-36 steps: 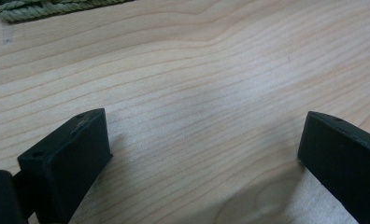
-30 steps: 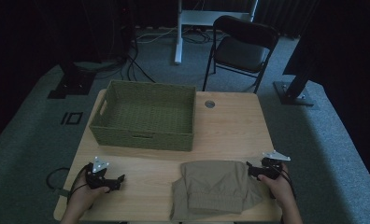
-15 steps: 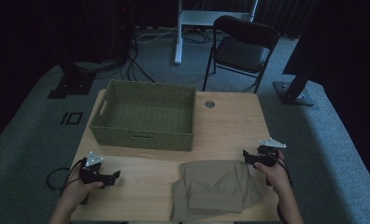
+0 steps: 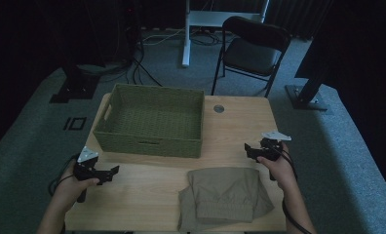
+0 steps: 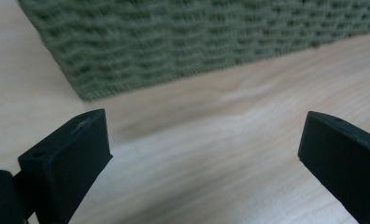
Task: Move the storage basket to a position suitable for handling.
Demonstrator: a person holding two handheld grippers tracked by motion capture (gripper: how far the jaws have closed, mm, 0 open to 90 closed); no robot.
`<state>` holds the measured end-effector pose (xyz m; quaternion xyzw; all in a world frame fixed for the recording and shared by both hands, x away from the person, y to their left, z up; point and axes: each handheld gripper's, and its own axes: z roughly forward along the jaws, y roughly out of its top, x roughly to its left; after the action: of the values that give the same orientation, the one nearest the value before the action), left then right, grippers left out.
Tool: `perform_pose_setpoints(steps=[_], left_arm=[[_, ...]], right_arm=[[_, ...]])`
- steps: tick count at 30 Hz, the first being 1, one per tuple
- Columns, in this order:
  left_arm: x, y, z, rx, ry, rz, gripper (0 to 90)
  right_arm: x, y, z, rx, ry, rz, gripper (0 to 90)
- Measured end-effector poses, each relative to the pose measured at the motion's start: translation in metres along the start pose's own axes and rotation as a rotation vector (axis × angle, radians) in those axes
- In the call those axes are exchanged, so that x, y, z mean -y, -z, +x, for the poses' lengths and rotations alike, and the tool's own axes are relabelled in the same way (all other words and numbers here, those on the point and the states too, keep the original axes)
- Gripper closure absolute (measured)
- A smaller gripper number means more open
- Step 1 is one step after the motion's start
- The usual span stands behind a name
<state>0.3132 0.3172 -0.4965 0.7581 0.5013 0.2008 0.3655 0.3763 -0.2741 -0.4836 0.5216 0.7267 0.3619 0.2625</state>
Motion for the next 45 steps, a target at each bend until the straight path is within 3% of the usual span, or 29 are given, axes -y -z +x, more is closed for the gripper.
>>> perform_pose_setpoints(steps=[5,12,18,21,26,30,32,41,45], left_arm=[[-0.017,0.009,0.011,-0.031,0.047,-0.056,3.2],[-0.041,0.019,0.025,-0.05,0.057,-0.122,3.6],[-0.059,0.018,0.036,-0.061,0.063,-0.144,3.6],[-0.066,0.013,0.041,-0.085,0.045,-0.128,3.6],[-0.076,0.004,0.049,-0.093,0.046,-0.148,3.6],[-0.085,-0.001,0.058,-0.093,0.086,-0.166,3.7],[-0.089,-0.006,0.063,-0.108,0.083,-0.156,3.7],[-0.086,-0.027,0.079,-0.116,0.133,-0.126,6.2],[-0.084,-0.032,0.08,-0.133,0.114,-0.117,9.2]], right_arm=[[-0.015,0.001,0.017,-0.04,0.019,-0.022,14.0],[-0.033,0.002,0.035,-0.088,0.021,-0.061,14.1],[-0.047,0.0,0.051,-0.113,0.032,-0.079,14.1],[-0.053,-0.001,0.058,-0.123,0.04,-0.083,14.1],[-0.063,-0.003,0.07,-0.139,0.057,-0.093,14.1],[-0.07,-0.007,0.08,-0.148,0.062,-0.1,14.1],[-0.073,-0.01,0.086,-0.155,0.066,-0.097,14.1],[-0.082,-0.024,0.108,-0.167,0.058,-0.103,16.3],[-0.084,-0.032,0.118,-0.178,0.043,-0.099,20.0]])
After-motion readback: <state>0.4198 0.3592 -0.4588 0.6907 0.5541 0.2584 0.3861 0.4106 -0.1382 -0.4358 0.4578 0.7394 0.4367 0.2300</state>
